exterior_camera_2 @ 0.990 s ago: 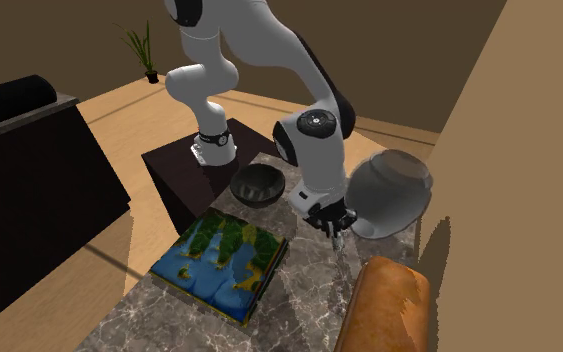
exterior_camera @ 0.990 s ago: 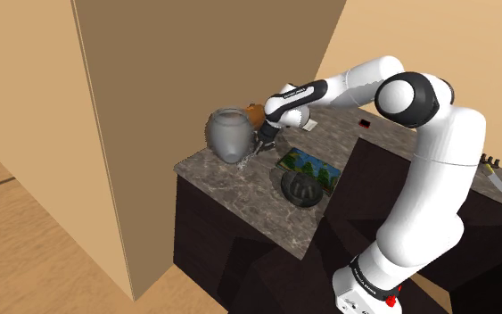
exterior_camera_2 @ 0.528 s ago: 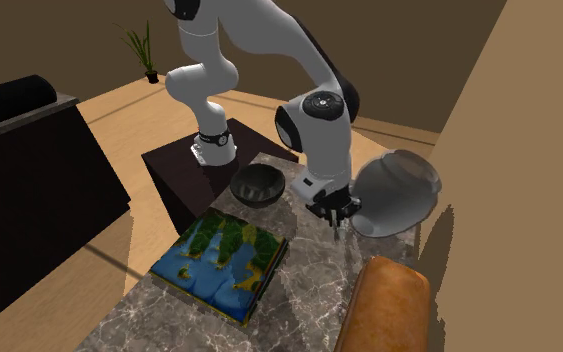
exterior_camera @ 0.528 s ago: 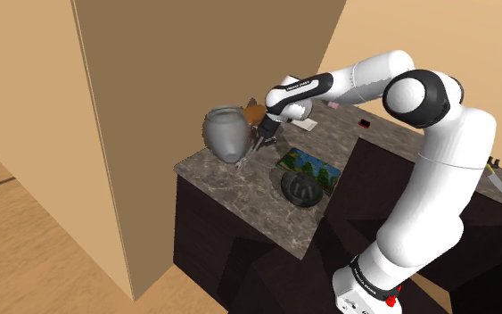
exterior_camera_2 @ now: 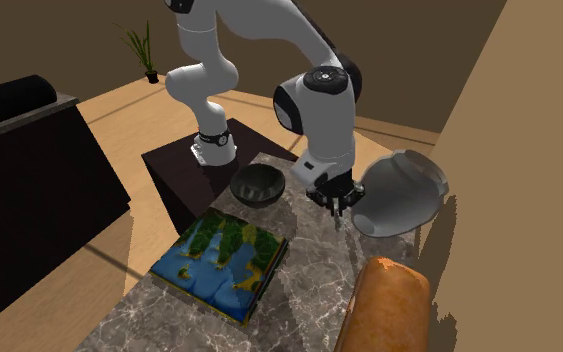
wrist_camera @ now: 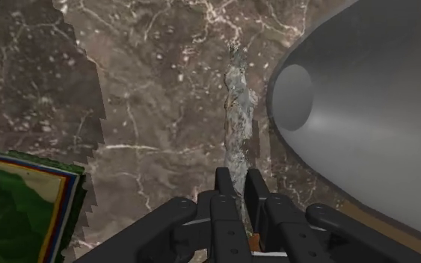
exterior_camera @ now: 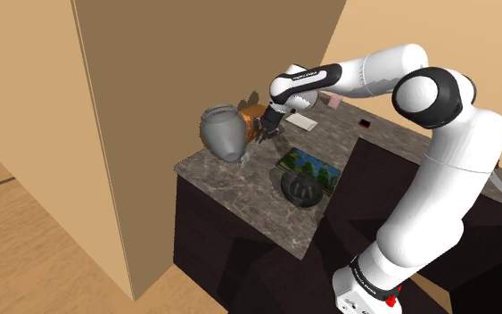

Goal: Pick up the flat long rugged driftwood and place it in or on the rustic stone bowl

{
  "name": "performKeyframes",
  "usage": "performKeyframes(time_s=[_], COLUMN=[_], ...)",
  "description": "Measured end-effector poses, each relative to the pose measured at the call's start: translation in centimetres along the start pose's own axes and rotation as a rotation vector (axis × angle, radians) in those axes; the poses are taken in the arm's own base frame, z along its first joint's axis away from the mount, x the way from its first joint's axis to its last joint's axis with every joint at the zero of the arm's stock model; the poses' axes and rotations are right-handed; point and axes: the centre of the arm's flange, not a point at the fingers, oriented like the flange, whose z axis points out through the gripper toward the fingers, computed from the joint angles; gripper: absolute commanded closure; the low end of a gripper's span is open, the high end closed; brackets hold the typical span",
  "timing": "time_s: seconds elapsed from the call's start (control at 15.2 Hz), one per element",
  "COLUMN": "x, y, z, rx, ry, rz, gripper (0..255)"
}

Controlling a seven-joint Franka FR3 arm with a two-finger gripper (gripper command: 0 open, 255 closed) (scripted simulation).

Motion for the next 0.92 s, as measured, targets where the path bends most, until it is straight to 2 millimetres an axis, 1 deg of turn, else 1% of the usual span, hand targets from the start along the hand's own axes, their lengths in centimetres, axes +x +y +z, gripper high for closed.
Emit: performKeyframes(time_s=[0.59,0.73,0.79,0.92], x=[-0.4,-1.1,-1.8,-2.6], y=[-1.0,0.4,1.3,3.7], z=[-4.6,-5.3,-5.8,-6.2], rx=[0.001,0.001,0.001,0.001], ry=[0.002,0.002,0.001,0.001], rz=[0.000,0.000,0.000,0.001], gripper=[255,255,255,255])
